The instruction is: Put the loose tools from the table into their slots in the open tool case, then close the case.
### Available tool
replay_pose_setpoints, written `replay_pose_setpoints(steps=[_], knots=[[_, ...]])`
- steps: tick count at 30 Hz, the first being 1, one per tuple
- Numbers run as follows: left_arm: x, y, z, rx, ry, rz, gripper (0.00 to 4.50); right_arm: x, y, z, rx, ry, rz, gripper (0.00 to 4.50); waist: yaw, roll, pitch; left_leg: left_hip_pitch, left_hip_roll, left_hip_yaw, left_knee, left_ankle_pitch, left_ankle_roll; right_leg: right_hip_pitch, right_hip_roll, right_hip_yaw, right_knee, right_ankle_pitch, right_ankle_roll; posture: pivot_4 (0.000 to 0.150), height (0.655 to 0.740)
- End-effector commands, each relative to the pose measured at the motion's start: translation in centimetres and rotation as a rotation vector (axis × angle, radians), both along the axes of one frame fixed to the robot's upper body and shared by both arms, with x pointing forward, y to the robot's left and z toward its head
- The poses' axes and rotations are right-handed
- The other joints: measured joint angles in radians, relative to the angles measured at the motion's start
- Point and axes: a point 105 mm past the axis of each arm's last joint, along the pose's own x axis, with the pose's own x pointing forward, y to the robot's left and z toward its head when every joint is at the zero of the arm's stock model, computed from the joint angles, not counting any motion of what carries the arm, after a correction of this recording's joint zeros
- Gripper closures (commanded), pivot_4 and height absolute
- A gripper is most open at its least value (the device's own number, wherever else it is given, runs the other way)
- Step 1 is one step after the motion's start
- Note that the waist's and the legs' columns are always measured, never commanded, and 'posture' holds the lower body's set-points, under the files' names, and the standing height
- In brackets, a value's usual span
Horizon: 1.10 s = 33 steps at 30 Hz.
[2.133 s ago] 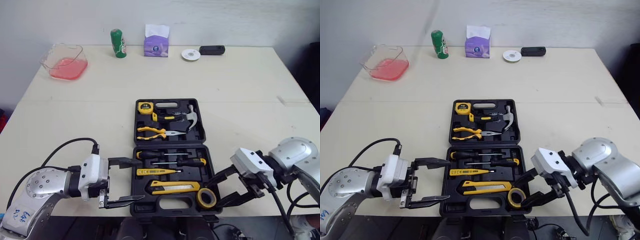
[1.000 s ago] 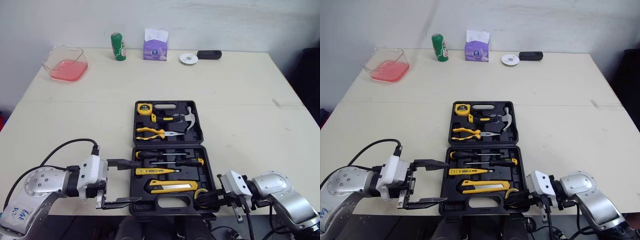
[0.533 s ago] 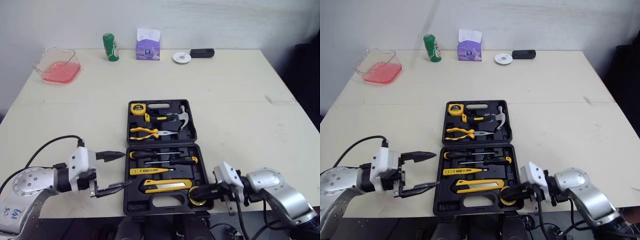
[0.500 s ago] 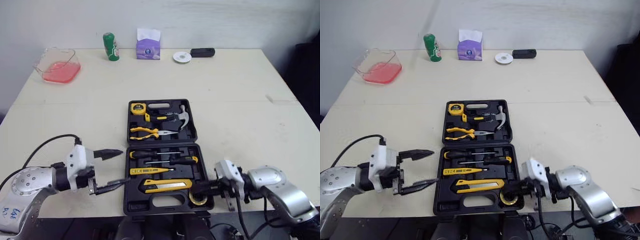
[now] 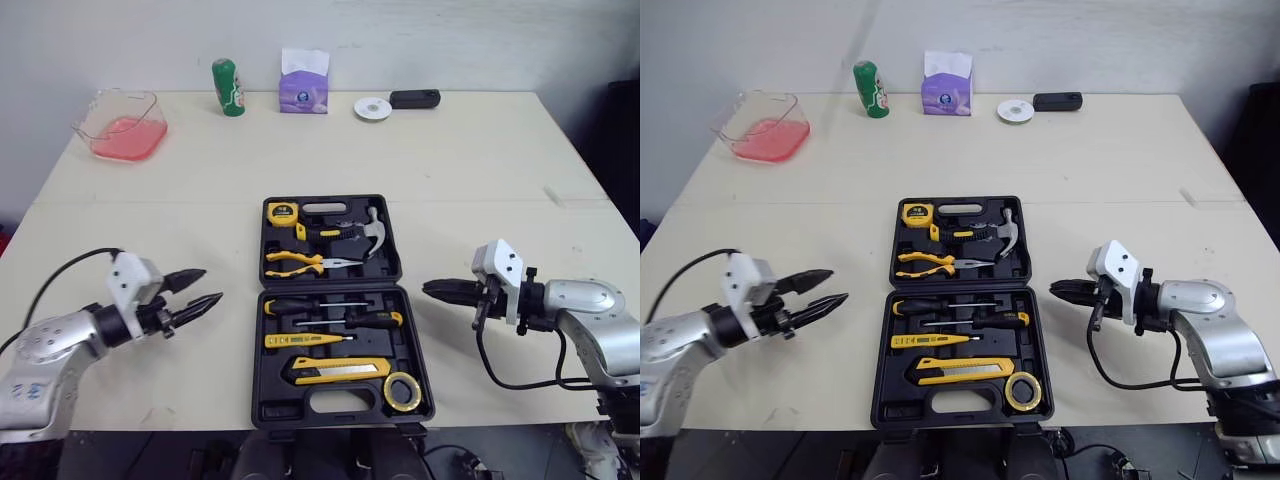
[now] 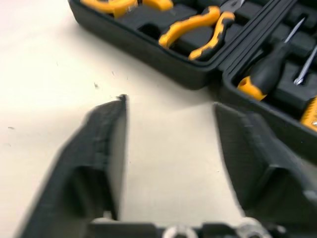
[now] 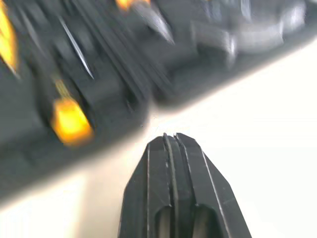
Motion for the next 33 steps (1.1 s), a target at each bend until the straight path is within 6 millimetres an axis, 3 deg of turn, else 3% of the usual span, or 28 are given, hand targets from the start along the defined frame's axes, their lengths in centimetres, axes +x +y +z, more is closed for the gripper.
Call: replay_pose_setpoints(steps=[1, 2, 3, 8, 13, 22, 33], knots=[[0.7, -1.0, -0.8, 0.034, 0.017, 0.000, 3.70, 0.8, -0.3, 0.2, -0.032, -0.056, -0.008, 4.50, -0.001, 0.000, 0.000, 0.000, 0.000, 0.000, 0.000, 0.000, 0.000, 0.000, 0.000, 0.000, 0.000, 0.000, 0.000, 0.150, 0.7400], [0.9, -1.2, -1.1, 0.039, 0.025, -0.001, 4.22, 1.0, -0.1, 0.1, -0.025, -0.056, -0.012, 4.50, -0.002, 0.000, 0.000, 0.000, 0.001, 0.000, 0.000, 0.000, 0.000, 0.000, 0.000, 0.000, 0.000, 0.000, 0.000, 0.150, 0.7400], [1.2, -1.7, -1.4, 0.034, 0.031, -0.003, 4.47, 1.1, 0.2, -0.3, -0.025, -0.058, -0.010, 4.50, -0.003, 0.000, 0.000, 0.000, 0.001, 0.000, 0.000, 0.000, -0.001, 0.000, 0.000, 0.000, 0.000, 0.000, 0.000, 0.150, 0.7400], [2.2, -3.4, -1.9, 0.030, 0.028, -0.007, 4.47, 2.1, 1.9, -1.0, 0.007, -0.077, -0.014, 4.50, -0.005, 0.000, 0.000, 0.001, 0.002, 0.002, 0.000, 0.002, -0.002, 0.000, 0.001, 0.001, 0.001, 0.000, 0.000, 0.150, 0.7400], [1.9, -4.9, -2.2, -0.002, 0.092, -0.049, 4.47, 2.3, 3.5, -0.9, 0.085, -0.049, -0.023, 4.50, -0.005, 0.000, 0.000, 0.001, 0.002, 0.001, 0.000, 0.002, -0.002, 0.000, 0.000, 0.002, 0.003, 0.000, 0.000, 0.150, 0.7400], [2.1, -7.8, -0.9, -0.009, 0.067, -0.136, 4.47, 1.9, 5.7, 0.2, 0.109, -0.016, 0.044, 4.50, 0.001, 0.000, 0.000, 0.000, 0.000, 0.001, 0.001, 0.002, -0.001, 0.000, 0.000, 0.001, 0.004, 0.000, 0.000, 0.150, 0.7400], [3.7, -10.0, -0.9, 0.030, 0.068, -0.206, 4.47, 2.1, 5.0, 1.0, 0.056, -0.014, 0.021, 4.50, 0.007, 0.000, 0.000, -0.001, -0.002, 0.000, 0.002, 0.004, 0.002, 0.000, 0.000, 0.000, 0.005, 0.001, 0.002, 0.150, 0.7400]])
